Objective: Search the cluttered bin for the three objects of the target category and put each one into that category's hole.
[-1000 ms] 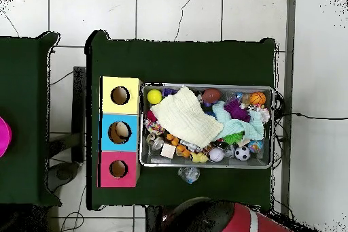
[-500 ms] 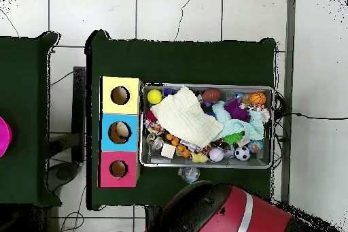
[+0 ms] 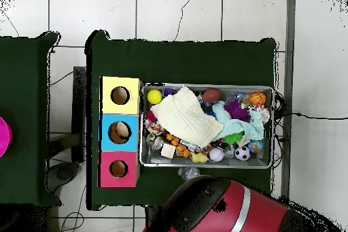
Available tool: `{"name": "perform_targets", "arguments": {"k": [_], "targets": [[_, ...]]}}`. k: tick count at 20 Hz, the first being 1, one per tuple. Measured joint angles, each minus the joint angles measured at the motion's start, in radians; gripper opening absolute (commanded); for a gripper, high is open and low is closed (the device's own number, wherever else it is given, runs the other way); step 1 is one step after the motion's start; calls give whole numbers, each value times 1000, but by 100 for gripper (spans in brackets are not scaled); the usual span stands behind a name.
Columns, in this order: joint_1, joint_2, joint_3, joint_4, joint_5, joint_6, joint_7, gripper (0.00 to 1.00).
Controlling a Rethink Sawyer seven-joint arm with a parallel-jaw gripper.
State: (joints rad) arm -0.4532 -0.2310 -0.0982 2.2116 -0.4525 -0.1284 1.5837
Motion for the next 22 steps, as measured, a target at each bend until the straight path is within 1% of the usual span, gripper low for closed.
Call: {"name": "perform_targets", "arguments": {"k": [8,14,18,22], "targets": [[-1,4,0,-29,-8,0,0,100],[-15,39,0,-62,-23,0,0,100],[-38,69,0,-102,-29,0,0,100],[-54,87,2,-127,-30,23,0,100]]}}
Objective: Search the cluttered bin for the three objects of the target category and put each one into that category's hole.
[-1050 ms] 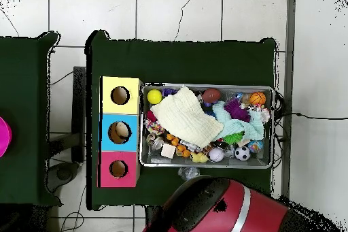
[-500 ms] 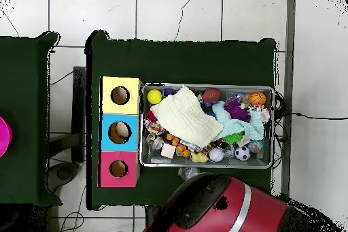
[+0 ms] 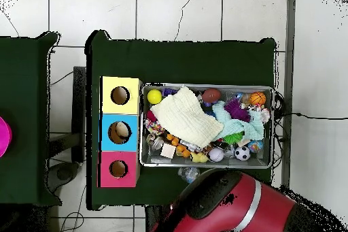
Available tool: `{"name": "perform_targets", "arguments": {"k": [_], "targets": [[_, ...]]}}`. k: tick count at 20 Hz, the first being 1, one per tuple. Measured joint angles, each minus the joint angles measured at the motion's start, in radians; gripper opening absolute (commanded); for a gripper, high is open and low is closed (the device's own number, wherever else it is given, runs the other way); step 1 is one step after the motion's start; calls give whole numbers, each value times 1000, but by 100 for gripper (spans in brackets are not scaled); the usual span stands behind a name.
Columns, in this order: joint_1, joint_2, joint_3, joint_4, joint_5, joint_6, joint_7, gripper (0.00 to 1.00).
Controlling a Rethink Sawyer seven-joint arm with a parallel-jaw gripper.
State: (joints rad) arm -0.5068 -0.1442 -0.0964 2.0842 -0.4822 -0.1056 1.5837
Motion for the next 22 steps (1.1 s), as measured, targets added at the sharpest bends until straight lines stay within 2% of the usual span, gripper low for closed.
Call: {"name": "perform_targets", "arguments": {"k": [7,15,22], "targets": [[-3,2,6,-24,1,60,0,100],[-3,-4,9,-21,-1,66,0,100],[14,-50,7,6,0,82,0,100]]}}
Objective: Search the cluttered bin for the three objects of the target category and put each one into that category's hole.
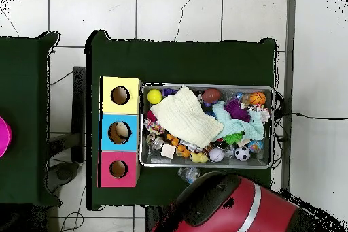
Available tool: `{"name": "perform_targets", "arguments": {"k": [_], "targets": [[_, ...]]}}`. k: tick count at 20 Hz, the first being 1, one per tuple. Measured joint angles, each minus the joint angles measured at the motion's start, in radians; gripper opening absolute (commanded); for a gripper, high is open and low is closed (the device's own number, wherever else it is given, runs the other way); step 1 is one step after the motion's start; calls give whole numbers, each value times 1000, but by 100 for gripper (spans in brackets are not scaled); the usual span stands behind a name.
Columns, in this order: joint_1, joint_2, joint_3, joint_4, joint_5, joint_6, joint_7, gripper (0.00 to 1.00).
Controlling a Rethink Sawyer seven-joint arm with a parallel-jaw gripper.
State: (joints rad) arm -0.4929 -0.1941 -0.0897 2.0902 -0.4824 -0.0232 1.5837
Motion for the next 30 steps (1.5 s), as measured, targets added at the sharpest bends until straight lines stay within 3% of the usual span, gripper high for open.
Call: {"name": "perform_targets", "arguments": {"k": [13,16,23,30], "targets": [[49,-72,-16,44,0,1,0,100],[68,-118,-16,72,3,1,0,100],[157,-332,-16,182,85,81,0,100],[218,-391,-17,194,162,132,0,100]]}}
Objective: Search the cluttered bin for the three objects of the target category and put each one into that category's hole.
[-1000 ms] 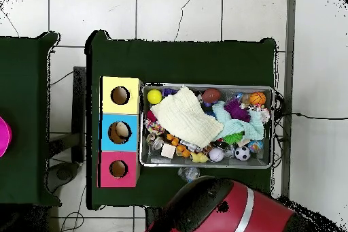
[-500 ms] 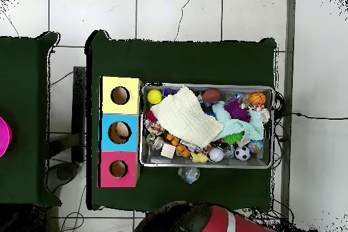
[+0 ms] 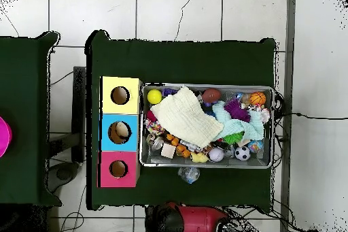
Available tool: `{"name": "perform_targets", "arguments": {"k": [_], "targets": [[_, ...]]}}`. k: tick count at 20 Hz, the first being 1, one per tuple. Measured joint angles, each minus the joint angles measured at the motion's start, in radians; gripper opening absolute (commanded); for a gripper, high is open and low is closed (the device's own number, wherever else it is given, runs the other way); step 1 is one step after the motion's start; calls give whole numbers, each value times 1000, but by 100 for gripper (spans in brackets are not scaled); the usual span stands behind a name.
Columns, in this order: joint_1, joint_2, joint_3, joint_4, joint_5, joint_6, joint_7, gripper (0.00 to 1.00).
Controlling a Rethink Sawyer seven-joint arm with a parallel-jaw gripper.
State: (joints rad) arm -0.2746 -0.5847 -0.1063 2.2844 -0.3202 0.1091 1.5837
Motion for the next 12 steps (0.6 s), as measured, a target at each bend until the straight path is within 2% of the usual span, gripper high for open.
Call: {"name": "perform_targets", "arguments": {"k": [12], "targets": [[104,43,0,-65,148,94,0,100]]}}
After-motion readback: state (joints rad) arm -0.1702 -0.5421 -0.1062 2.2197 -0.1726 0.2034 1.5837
